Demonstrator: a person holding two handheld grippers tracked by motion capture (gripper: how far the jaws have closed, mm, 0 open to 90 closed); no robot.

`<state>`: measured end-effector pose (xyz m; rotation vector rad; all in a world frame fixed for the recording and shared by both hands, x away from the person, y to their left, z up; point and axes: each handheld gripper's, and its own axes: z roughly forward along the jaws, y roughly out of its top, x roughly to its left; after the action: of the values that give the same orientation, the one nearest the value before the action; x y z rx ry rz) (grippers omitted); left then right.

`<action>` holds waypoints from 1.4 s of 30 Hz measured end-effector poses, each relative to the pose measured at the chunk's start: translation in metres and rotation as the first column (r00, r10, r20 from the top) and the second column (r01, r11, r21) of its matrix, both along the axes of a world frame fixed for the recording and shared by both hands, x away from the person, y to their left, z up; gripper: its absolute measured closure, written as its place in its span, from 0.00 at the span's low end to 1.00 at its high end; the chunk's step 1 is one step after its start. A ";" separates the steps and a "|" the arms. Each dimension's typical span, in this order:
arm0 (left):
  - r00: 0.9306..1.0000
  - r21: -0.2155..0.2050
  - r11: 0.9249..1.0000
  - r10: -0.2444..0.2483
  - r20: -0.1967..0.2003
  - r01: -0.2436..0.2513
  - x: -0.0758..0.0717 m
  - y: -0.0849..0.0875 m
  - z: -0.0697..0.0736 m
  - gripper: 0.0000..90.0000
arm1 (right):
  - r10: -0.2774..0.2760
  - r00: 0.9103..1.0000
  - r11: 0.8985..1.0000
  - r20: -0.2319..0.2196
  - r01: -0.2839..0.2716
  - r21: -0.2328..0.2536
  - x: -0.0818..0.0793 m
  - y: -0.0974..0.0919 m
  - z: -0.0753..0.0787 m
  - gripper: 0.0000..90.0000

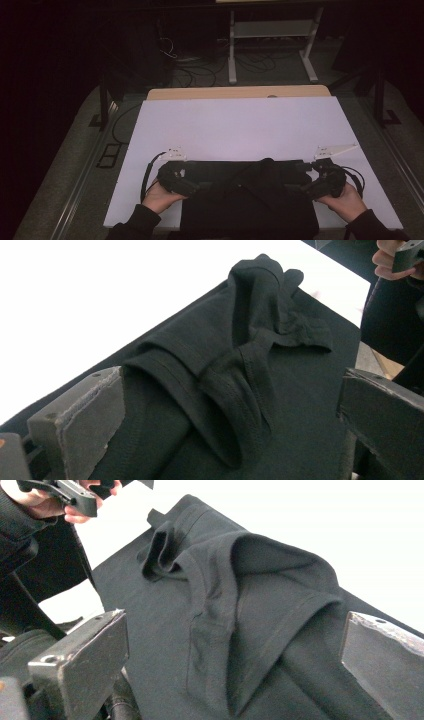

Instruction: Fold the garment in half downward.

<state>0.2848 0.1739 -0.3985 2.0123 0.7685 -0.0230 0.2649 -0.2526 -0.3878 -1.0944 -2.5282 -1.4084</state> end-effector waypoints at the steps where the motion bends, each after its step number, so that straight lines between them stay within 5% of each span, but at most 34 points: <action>1: 1.000 0.000 1.000 -0.003 0.003 0.003 0.001 0.001 0.001 0.00 | -0.004 1.000 1.000 0.002 0.004 0.003 0.002 -0.001 0.001 0.00; 13: 1.000 -0.027 0.999 0.022 -0.013 -0.022 0.015 0.013 0.005 0.00 | -0.043 0.999 0.999 0.015 0.043 -0.008 0.016 -0.012 0.005 0.00; 23: 1.000 0.024 1.000 0.018 0.015 -0.019 0.025 0.014 0.002 0.00 | -0.065 0.998 0.998 0.014 0.065 -0.017 0.026 -0.023 0.004 0.00; 32: 0.998 0.008 0.998 0.055 0.008 -0.055 0.034 0.021 -0.001 0.00 | -0.091 0.996 0.996 0.013 0.091 -0.020 0.034 -0.033 0.000 0.00; 42: 0.996 0.037 0.995 0.088 0.008 -0.088 0.042 0.028 -0.010 0.00 | -0.109 0.994 0.993 0.005 0.109 -0.036 0.042 -0.039 -0.005 0.00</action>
<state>0.3265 0.2022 -0.4080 2.0104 0.8589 0.0491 0.3069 -0.2913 -0.3933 -1.2547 -2.5418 -1.3949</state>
